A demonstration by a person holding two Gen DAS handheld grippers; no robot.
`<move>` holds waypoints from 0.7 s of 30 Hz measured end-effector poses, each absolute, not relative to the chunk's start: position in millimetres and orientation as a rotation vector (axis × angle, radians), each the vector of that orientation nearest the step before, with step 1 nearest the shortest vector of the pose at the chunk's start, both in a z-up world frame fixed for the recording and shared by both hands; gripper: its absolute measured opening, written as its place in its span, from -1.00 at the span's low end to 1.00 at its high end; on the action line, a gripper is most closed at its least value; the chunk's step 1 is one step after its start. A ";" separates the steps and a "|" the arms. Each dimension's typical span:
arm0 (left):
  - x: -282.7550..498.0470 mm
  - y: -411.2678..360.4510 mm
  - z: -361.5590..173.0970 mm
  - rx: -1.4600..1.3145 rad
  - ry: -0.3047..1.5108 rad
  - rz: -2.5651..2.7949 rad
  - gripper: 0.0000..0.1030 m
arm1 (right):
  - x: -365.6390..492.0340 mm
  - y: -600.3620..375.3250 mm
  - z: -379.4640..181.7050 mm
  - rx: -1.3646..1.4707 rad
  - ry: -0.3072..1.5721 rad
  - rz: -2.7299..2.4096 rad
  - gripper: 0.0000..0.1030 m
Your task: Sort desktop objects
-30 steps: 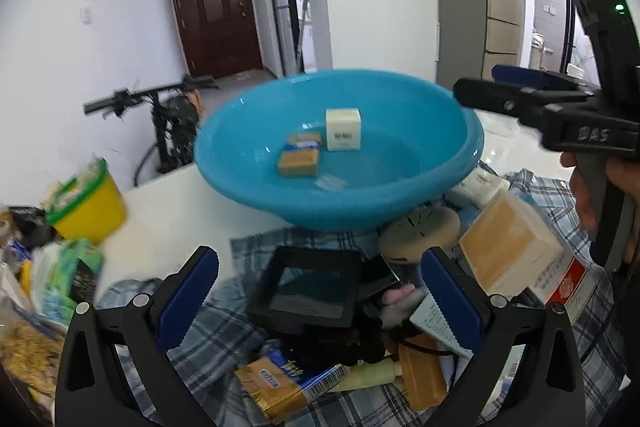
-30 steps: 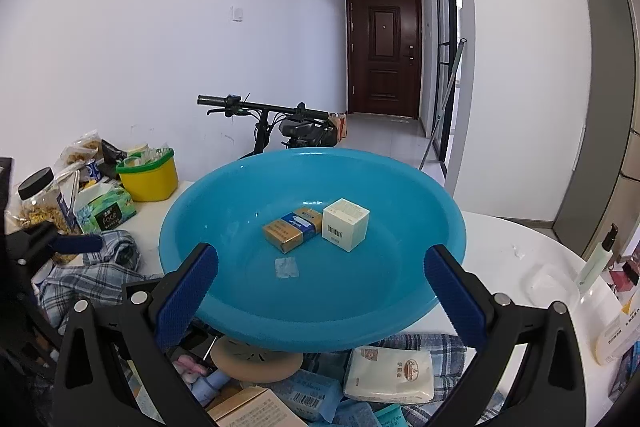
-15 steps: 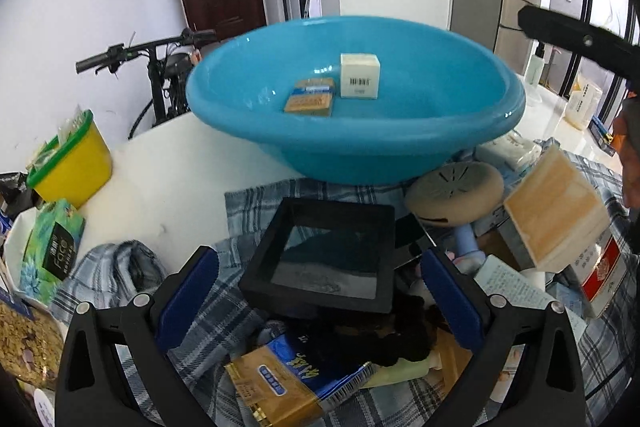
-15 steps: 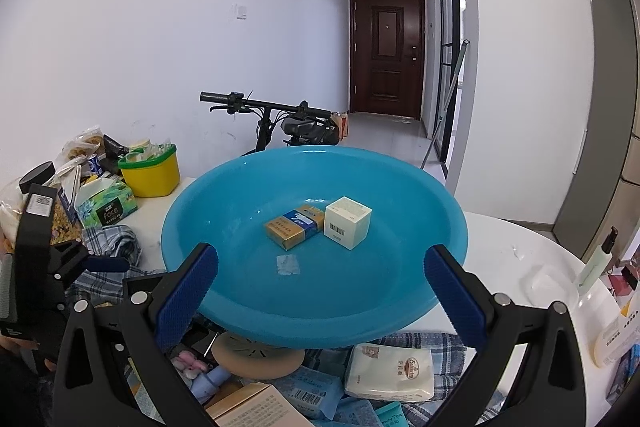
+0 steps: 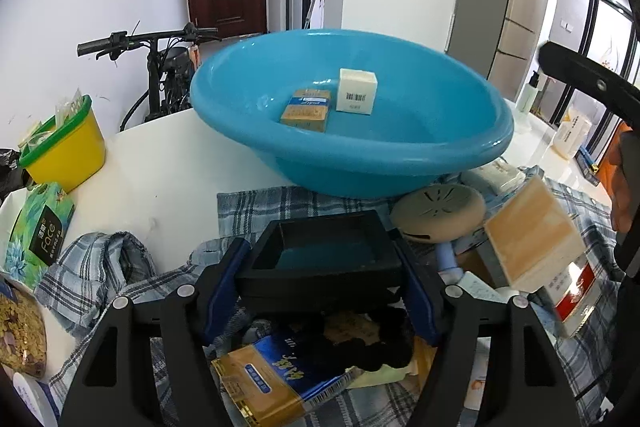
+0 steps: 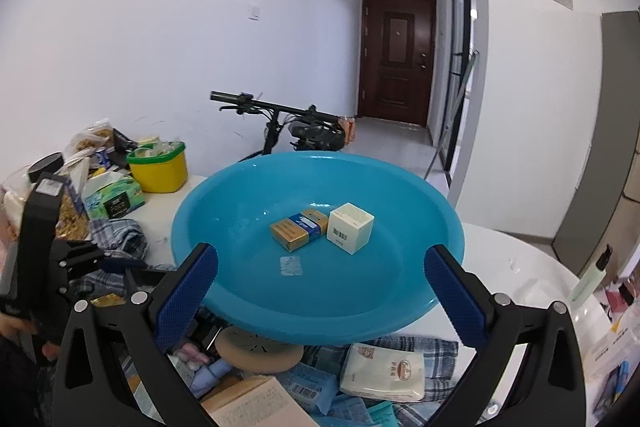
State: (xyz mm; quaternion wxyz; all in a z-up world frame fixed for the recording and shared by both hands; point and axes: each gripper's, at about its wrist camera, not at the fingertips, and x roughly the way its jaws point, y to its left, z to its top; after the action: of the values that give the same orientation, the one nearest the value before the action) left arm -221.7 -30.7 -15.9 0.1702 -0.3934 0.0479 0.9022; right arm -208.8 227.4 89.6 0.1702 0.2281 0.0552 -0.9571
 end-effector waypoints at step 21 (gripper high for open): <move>-212.7 -35.3 2.3 -1.036 0.065 2.591 0.42 | -183.8 234.4 1.5 0.886 0.105 -2.313 0.70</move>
State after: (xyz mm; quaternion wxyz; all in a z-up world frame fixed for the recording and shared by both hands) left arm -212.7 -35.3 2.3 0.1744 -0.3655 0.0230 0.9140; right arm -183.9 234.4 1.5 0.3254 0.3381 0.0402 -0.8822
